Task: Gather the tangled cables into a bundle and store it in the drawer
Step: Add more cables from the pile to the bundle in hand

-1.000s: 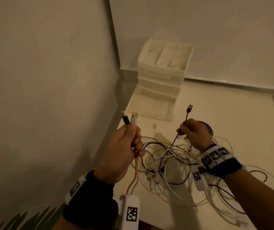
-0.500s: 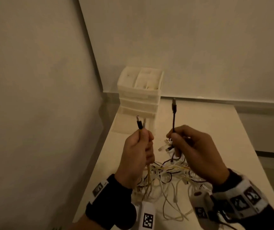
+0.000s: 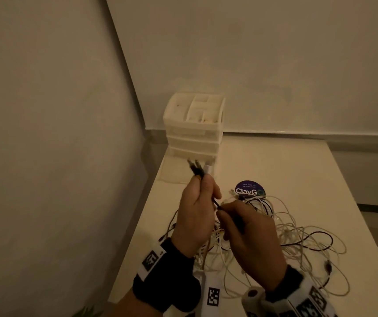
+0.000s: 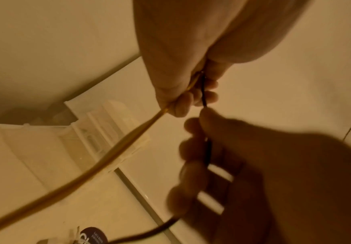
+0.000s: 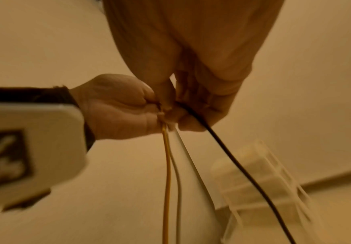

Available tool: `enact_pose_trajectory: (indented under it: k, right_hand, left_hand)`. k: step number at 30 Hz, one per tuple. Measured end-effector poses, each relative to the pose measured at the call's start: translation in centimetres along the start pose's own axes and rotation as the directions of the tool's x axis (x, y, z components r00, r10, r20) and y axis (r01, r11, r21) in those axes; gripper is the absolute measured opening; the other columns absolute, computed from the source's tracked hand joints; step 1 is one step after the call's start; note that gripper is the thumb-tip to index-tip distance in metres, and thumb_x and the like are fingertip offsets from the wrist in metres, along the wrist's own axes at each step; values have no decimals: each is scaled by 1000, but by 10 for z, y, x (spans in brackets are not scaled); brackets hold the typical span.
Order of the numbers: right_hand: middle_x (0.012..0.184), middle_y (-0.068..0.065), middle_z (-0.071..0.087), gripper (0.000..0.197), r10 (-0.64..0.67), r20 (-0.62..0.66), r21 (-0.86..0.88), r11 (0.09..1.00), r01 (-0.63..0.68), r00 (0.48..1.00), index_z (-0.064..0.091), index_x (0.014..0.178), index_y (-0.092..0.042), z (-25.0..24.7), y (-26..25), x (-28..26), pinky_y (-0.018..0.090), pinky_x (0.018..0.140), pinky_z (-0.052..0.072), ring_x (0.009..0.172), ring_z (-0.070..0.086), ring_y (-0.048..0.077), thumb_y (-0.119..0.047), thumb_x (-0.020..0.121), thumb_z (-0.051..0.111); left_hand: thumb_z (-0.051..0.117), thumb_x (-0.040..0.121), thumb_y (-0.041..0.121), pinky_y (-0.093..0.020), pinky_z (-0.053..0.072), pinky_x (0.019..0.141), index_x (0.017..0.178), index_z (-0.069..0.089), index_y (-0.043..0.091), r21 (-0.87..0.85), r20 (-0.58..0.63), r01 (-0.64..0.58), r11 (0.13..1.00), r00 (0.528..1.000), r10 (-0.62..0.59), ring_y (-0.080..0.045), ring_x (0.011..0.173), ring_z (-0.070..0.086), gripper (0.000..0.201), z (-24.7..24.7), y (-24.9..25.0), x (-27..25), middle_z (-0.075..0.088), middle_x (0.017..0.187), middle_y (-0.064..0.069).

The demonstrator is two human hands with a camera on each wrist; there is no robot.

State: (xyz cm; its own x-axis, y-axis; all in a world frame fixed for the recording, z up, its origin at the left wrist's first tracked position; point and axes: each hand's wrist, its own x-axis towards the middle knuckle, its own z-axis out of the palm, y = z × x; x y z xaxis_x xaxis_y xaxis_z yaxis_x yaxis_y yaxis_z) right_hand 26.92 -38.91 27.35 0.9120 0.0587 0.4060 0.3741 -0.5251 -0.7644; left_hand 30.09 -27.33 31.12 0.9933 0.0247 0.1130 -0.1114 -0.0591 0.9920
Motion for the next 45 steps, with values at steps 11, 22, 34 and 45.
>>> enact_pose_trajectory:
  k: [11, 22, 34, 45]
  right_hand:
    - [64, -8, 52, 35, 117, 317, 245, 949, -200, 941, 53, 71, -29, 28, 85, -24, 19, 62, 39, 60, 48, 4, -49, 96, 40]
    - [60, -1, 56, 33, 151, 364, 172, 959, -226, 919, 58, 66, -7, -14, 97, 38, 27, 64, 41, 61, 52, 8, -28, 91, 60]
    - [74, 21, 58, 33, 100, 204, 430, 884, -180, 974, 65, 86, -3, -56, 35, 41, 33, 66, 42, 67, 51, 27, -23, 98, 42]
    - [63, -1, 48, 32, 178, 246, 387, 883, -265, 953, 57, 72, -17, -6, 104, 2, 28, 62, 37, 62, 45, 14, -29, 97, 41]
  left_hand:
    - [34, 103, 27, -22, 23, 40, 75, 41, 15, -283, -76, -113, 952, 993, 95, -8, 45, 21, 31, -36, 41, 13, 30, 56, 9]
    - [60, 91, 31, -21, 29, 48, 91, 66, 25, 330, 189, -231, 915, 966, 176, -5, 46, 30, 9, -36, 22, -8, 34, 50, 11]
    - [60, 94, 17, -5, 40, 68, 115, 68, 15, 340, 99, -307, 889, 951, 291, 12, 77, 59, 23, 19, -2, 9, 69, 85, 15]
    - [56, 91, 37, -32, 29, 45, 76, 60, 18, 75, -225, -315, 946, 919, 324, -17, 41, 29, 26, -24, 31, 32, 39, 49, 7]
